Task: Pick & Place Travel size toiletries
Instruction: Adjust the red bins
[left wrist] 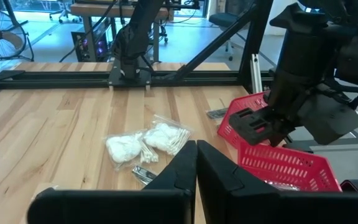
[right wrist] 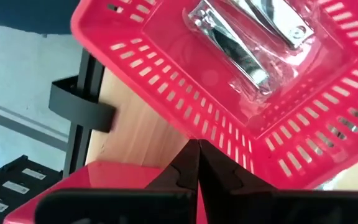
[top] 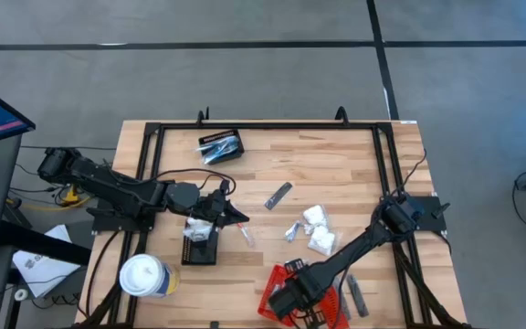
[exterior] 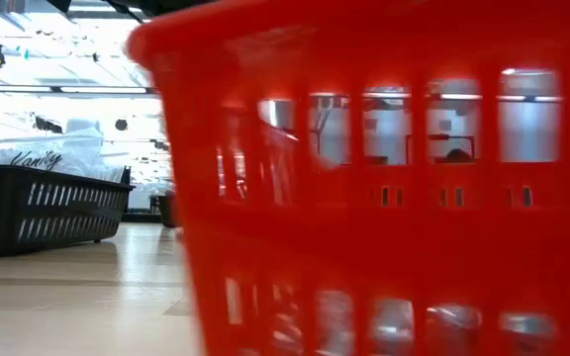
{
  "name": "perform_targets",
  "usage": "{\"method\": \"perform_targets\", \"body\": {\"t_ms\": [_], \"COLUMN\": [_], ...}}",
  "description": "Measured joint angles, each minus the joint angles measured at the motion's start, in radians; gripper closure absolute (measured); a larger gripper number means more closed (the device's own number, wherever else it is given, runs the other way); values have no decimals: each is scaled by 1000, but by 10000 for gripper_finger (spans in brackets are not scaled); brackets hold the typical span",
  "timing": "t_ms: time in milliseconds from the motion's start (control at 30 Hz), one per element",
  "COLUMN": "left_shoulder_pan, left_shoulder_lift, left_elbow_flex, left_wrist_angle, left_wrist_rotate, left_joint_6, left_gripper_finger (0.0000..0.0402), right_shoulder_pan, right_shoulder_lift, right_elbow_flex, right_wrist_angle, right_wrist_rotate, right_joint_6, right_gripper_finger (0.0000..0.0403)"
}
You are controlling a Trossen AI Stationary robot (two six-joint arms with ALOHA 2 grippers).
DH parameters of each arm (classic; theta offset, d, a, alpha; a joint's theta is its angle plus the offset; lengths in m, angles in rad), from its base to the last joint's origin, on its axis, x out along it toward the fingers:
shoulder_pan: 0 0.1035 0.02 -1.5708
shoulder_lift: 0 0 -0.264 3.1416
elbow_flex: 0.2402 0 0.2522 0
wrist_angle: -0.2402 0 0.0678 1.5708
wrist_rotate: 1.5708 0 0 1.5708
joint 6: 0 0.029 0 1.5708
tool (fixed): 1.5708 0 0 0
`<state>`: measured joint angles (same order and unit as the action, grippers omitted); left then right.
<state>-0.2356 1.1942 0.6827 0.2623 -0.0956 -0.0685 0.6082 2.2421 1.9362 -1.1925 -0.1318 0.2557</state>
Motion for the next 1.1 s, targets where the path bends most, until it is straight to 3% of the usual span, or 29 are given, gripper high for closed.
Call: {"method": "perform_targets", "body": {"t_ms": [300, 500, 700, 833, 967, 1100], "left_shoulder_pan": [-1, -2, -2, -16, -63, -120], "left_shoulder_lift": [0, 0, 43, 168, 354, 545], "left_elbow_flex": [0, 0, 1, 59, 186, 349], "left_wrist_angle": [0, 0, 32, 96, 94, 58], "left_wrist_rotate": [0, 0, 119, 182, 244, 332], "left_joint_6": [0, 0, 3, 0, -15, -39], "left_gripper_finger": [399, 399, 399, 399, 399, 399], "right_shoulder_pan": [-35, -48, 38, 137, 223, 320], "right_shoulder_lift": [1, 6, -18, -84, -147, -178], "right_elbow_flex": [0, 31, 186, 243, 244, 207], "right_wrist_angle": [73, 16, -260, -331, -386, -382], "right_wrist_rotate": [56, 234, 520, 651, 710, 692], "right_joint_6": [-108, -105, 122, 279, 507, 674], "right_gripper_finger": [403, 403, 403, 403, 403, 403]}}
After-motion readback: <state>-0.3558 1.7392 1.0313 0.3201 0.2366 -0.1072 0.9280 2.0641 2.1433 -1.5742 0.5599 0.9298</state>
